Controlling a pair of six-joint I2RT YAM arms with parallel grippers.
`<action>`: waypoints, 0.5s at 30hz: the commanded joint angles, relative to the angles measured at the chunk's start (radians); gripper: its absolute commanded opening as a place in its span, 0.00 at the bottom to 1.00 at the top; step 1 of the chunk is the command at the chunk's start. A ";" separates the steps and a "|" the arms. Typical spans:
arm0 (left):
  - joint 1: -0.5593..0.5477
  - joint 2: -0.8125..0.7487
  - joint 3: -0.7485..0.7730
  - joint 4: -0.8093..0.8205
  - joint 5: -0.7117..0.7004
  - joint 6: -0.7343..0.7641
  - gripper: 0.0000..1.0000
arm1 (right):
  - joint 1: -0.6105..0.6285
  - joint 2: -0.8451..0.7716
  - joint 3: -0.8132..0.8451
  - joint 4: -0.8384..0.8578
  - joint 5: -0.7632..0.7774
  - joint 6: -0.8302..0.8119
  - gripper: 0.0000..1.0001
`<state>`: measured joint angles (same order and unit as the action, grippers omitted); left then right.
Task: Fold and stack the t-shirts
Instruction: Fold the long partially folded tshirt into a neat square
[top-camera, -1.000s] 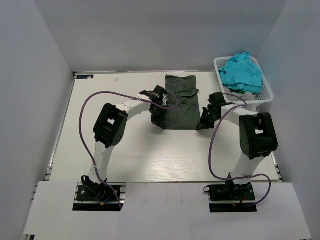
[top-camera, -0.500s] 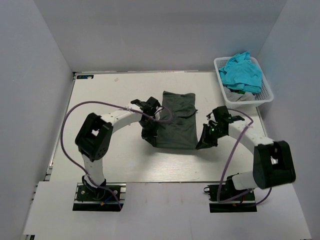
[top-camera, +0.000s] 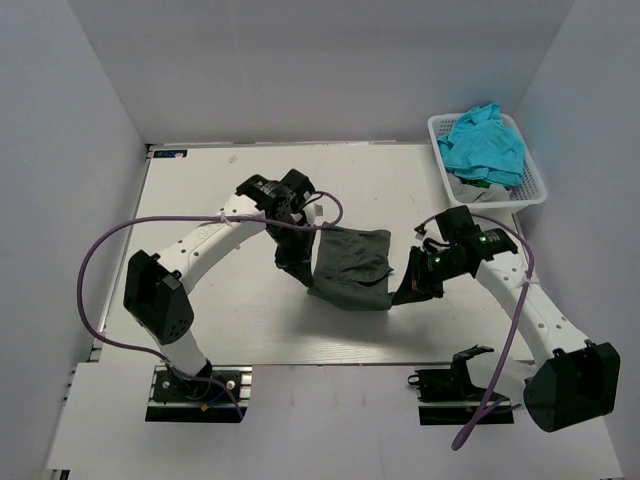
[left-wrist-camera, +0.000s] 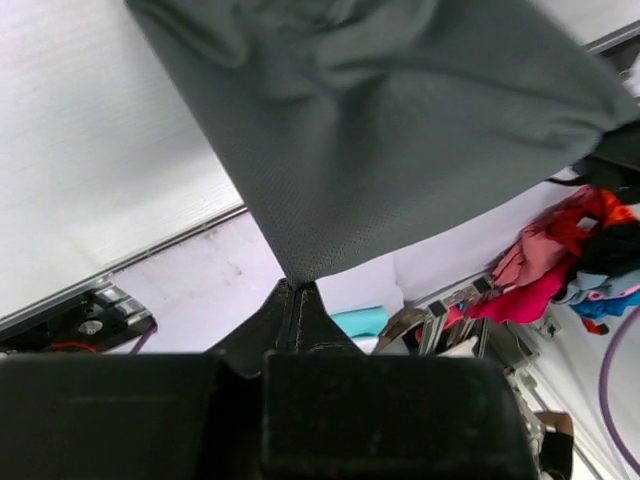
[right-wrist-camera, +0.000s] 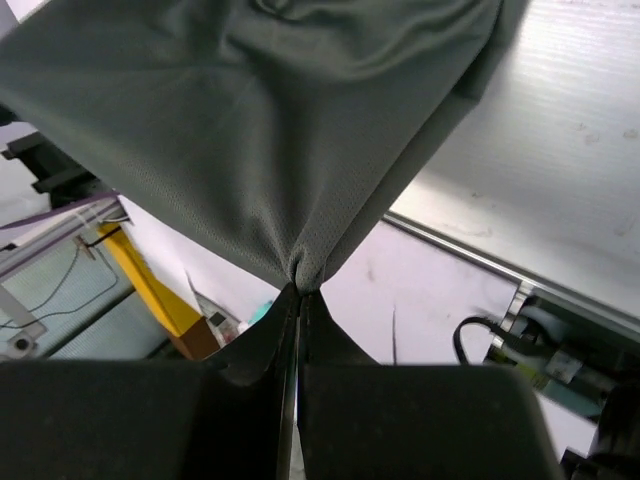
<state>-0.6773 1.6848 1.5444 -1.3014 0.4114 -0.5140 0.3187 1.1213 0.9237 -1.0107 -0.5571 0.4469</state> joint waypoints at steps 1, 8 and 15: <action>0.019 0.001 0.085 -0.095 -0.002 -0.001 0.00 | -0.012 0.046 0.076 -0.048 -0.032 0.027 0.00; 0.038 0.111 0.296 -0.104 -0.126 -0.031 0.00 | -0.067 0.143 0.204 0.023 0.039 0.016 0.00; 0.084 0.216 0.460 -0.104 -0.172 -0.031 0.00 | -0.118 0.225 0.303 0.049 0.023 0.001 0.00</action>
<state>-0.6197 1.8961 1.9442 -1.3495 0.2729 -0.5400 0.2218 1.3354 1.1732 -0.9874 -0.5175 0.4595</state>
